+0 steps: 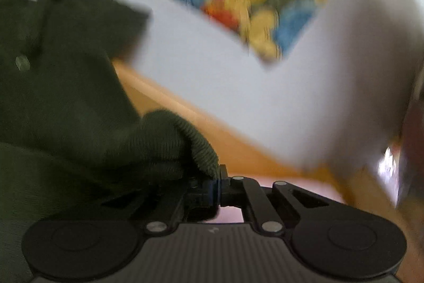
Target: Fold large clothes
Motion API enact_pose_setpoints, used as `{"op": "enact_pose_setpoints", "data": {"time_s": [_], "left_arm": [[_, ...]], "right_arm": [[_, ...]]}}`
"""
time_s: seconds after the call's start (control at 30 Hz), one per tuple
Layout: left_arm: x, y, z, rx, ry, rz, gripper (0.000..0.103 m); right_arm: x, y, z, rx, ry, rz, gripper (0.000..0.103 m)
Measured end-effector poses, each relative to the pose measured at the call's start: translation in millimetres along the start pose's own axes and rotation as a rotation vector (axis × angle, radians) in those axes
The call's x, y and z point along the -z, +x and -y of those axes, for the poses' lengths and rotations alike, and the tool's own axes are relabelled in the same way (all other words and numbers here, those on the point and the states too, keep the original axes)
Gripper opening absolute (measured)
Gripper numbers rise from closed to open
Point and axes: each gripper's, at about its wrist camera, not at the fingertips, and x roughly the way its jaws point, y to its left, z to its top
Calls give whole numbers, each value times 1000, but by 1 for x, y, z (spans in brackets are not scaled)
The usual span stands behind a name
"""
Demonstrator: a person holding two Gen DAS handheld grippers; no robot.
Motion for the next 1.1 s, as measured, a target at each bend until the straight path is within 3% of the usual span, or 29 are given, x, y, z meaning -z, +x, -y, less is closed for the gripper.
{"op": "enact_pose_setpoints", "data": {"time_s": [0.07, 0.13, 0.23, 0.3, 0.37, 0.4, 0.47, 0.53, 0.6, 0.63, 0.73, 0.8, 0.83, 0.9, 0.93, 0.97, 1.07, 1.1], "left_arm": [[1, 1, 0, -2, 0, 0, 103], [3, -3, -2, 15, 9, 6, 103], [6, -6, -10, 39, -1, 1, 103], [6, -6, -13, 47, -14, -5, 103], [6, -7, -14, 47, -19, -13, 103], [5, -8, -14, 47, -16, -19, 103], [5, -11, -13, 42, -3, -25, 103], [6, -15, -13, 39, 3, -27, 103], [9, -19, -14, 43, -2, -30, 103], [10, -21, -15, 45, -5, -34, 103], [14, -22, -15, 56, -8, -49, 103], [15, -24, -15, 55, -7, -47, 103], [14, -27, -17, 55, -18, -37, 103], [13, -38, -22, 59, -55, -19, 103], [12, -47, -27, 55, -72, 1, 103], [11, -58, -31, 43, -84, 30, 103], [16, -95, -53, -47, -136, 122, 103], [20, -109, -63, -87, -157, 153, 103]], "right_arm": [[19, -18, 23, -56, 133, 22, 68], [41, -43, 49, -134, 261, 64, 85], [75, -71, 66, -297, 378, 40, 87], [90, -80, 52, -345, 348, 4, 80], [99, -84, 34, -359, 292, -26, 58], [102, -82, 26, -336, 268, -46, 54], [107, -75, 15, -329, 273, -100, 22], [104, -79, 13, -283, 285, -117, 12], [101, -93, 8, -231, 267, -96, 10], [102, -96, 9, -224, 264, -43, 10], [112, -79, -5, -204, 262, -95, 11], [110, -77, -9, -170, 288, -80, 13], [109, -85, -11, -146, 325, -70, 18], [112, -106, -17, -82, 391, -42, 44], [114, -123, -22, -68, 433, -20, 65], [118, -139, -27, -74, 486, 2, 78], [135, -184, -45, -142, 697, 87, 99], [147, -195, -54, -184, 786, 121, 102]]}}
